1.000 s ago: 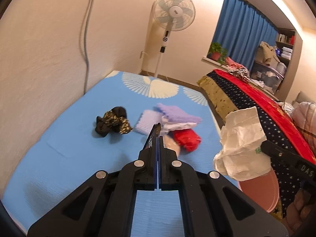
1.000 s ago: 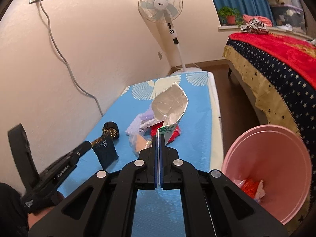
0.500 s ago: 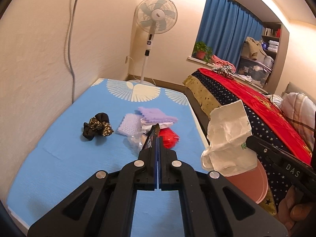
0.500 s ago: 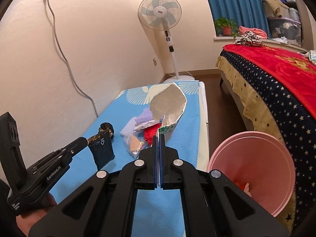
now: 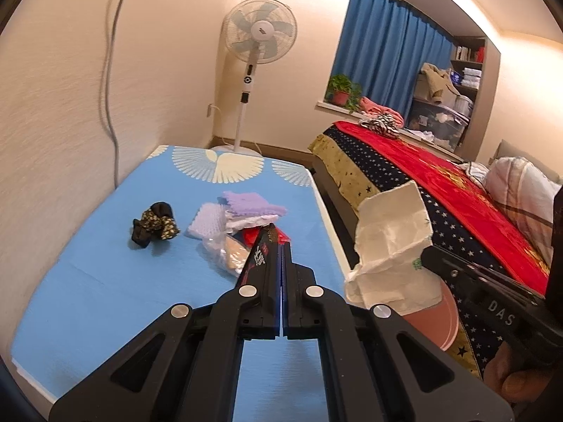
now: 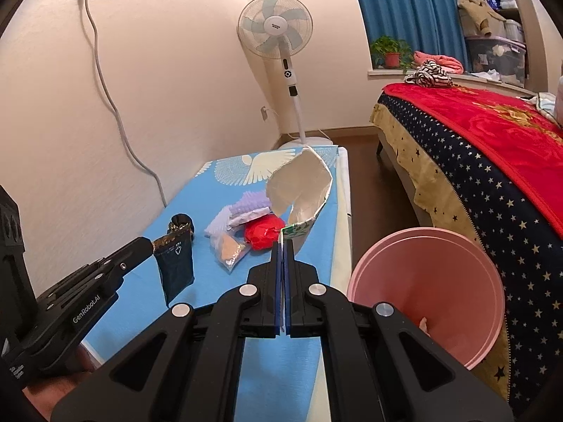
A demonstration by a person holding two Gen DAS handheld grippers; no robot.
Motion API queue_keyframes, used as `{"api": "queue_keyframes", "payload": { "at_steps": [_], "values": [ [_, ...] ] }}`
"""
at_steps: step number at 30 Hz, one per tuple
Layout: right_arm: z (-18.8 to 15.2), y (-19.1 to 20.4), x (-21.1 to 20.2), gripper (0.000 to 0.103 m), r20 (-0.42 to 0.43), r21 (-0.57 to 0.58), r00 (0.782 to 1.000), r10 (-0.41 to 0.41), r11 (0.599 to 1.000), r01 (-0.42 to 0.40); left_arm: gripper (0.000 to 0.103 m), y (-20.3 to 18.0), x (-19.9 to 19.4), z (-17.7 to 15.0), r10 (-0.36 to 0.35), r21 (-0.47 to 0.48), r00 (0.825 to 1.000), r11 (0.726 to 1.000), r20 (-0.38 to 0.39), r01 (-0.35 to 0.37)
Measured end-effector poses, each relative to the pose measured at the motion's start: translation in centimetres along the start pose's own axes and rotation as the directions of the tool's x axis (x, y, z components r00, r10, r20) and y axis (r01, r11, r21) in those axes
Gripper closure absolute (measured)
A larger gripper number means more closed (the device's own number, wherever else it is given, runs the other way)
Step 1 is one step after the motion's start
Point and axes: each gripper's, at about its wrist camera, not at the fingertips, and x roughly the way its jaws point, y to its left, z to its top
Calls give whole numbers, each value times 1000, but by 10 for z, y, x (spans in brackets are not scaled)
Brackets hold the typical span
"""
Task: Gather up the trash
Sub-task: 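Carry the white paper and snack packet over the pink bin with both tools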
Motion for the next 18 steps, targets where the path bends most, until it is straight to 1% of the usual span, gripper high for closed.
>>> {"api": "queue_keyframes", "payload": {
  "at_steps": [3, 7, 11, 14, 18],
  "values": [
    [1, -2, -3, 102, 6, 5, 1000, -9, 1000, 9, 103, -8, -1, 0, -15, 23, 1000, 1000, 1, 15],
    [0, -6, -4, 102, 4, 9, 1000, -29, 1000, 29, 103, -14, 4, 1, -40, 19, 999, 999, -3, 40],
    [-2, -14, -5, 102, 3, 17, 998, -65, 998, 64, 103, -22, 12, 1, -70, 7, 997, 997, -13, 70],
    [-1, -24, -6, 102, 3, 36, 995, -95, 995, 95, 103, -32, 17, 0, -77, 32, 997, 997, -17, 77],
    [-1, -41, -4, 102, -9, 67, 989, -147, 987, 147, 103, -46, 27, -1, -106, 45, 994, 993, -32, 108]
  ]
}}
